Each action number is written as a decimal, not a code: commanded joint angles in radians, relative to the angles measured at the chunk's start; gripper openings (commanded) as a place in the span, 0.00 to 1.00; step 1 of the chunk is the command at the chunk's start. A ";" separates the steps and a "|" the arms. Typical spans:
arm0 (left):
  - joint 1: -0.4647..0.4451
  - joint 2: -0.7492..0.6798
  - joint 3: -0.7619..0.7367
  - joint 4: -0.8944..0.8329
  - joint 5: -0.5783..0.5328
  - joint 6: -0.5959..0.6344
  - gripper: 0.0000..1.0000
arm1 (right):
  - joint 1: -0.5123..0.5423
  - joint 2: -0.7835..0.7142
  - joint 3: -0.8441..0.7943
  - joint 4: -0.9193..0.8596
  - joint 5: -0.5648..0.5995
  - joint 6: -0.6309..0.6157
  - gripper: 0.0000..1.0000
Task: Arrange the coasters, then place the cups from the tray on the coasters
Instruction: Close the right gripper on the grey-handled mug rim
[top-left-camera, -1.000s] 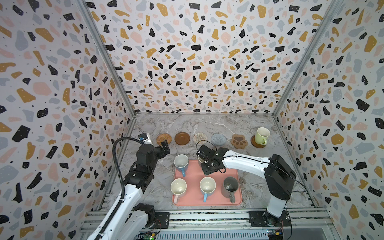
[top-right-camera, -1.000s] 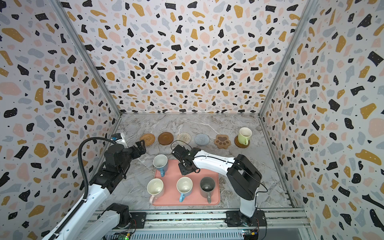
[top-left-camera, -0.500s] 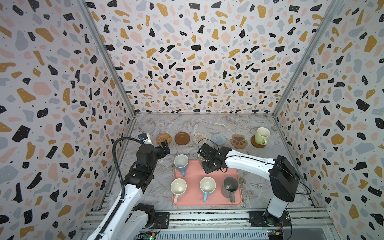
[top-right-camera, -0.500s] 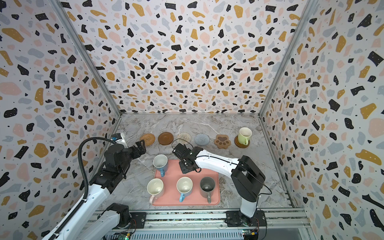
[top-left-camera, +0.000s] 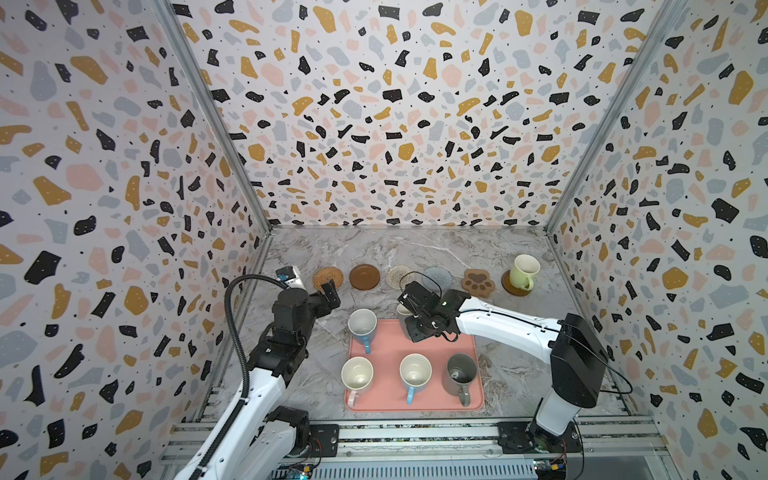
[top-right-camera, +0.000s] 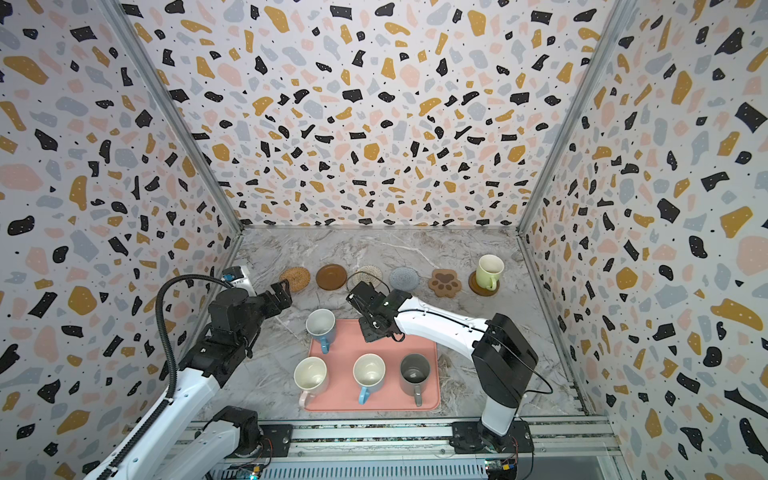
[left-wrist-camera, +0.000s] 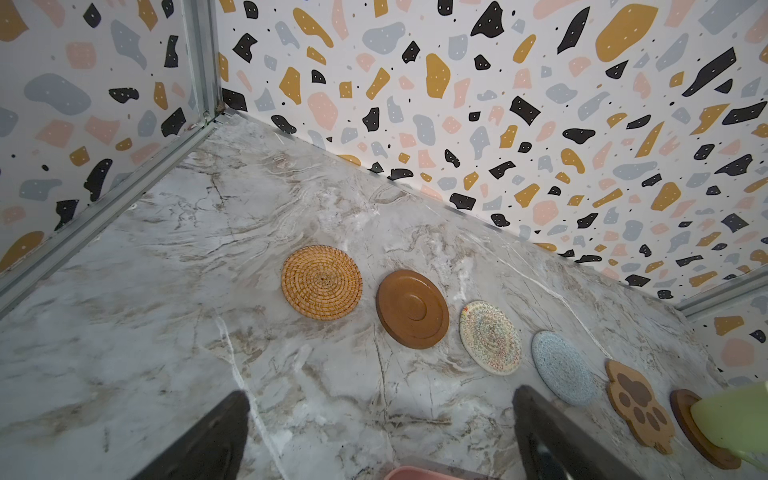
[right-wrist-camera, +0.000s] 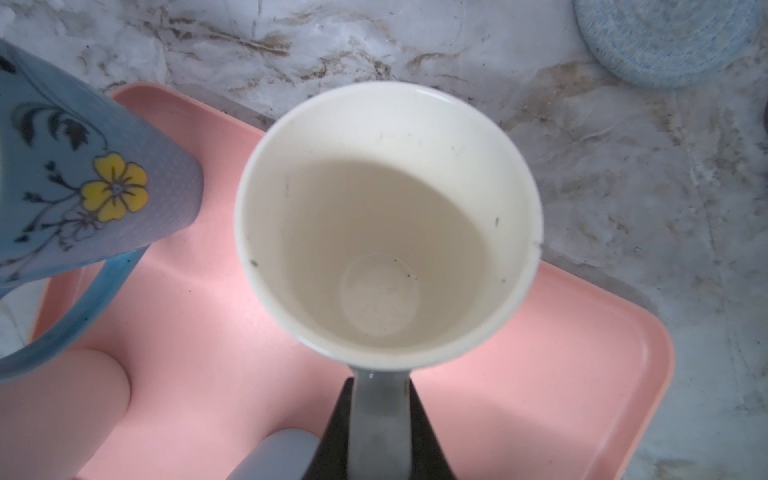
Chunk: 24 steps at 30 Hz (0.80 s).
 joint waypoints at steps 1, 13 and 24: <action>-0.004 -0.014 -0.012 0.029 0.006 -0.005 1.00 | -0.004 -0.070 -0.007 0.025 0.021 -0.004 0.05; -0.004 -0.013 -0.014 0.034 0.011 -0.005 1.00 | -0.003 -0.052 -0.111 0.035 -0.024 0.004 0.06; -0.004 -0.010 -0.022 0.040 0.017 -0.006 1.00 | -0.003 -0.025 -0.120 0.018 0.011 0.002 0.14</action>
